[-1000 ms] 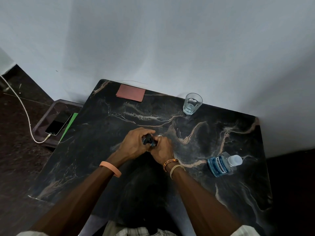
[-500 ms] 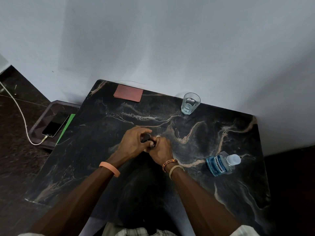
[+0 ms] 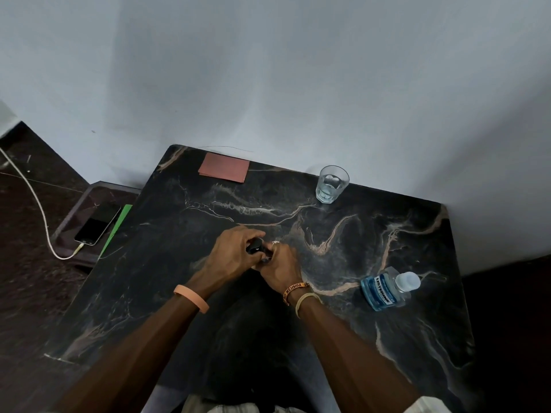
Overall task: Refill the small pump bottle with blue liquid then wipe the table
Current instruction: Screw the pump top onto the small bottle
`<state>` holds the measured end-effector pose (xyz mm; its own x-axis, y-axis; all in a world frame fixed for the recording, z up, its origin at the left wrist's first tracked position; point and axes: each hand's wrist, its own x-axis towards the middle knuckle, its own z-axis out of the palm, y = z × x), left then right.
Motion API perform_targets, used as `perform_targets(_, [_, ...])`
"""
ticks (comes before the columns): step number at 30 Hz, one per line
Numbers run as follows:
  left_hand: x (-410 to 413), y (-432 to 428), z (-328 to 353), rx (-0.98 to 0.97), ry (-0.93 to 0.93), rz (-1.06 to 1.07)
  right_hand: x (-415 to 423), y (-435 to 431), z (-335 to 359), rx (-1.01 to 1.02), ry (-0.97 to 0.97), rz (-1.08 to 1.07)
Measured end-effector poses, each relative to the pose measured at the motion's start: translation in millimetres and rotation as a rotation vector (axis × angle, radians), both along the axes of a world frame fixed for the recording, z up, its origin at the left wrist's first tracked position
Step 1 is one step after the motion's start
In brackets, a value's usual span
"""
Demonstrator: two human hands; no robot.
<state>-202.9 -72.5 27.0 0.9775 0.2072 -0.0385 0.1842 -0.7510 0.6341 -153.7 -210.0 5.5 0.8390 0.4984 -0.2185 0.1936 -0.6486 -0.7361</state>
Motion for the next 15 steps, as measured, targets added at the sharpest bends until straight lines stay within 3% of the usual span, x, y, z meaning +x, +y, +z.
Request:
perform_targets(3, [-2, -1, -2, -0.010, -0.005, -0.009, -1, 0, 0, 0.028, 0.009, 0.008])
perform_targets(10, [-4, 5, 2, -0.274, -0.049, -0.005, 9, -16, -1, 0.070, 0.048, 0.003])
perform_targets(15, [23, 17, 19, -0.465, -0.109, 0.114, 51, -35, 11, 0.138, 0.033, -0.269])
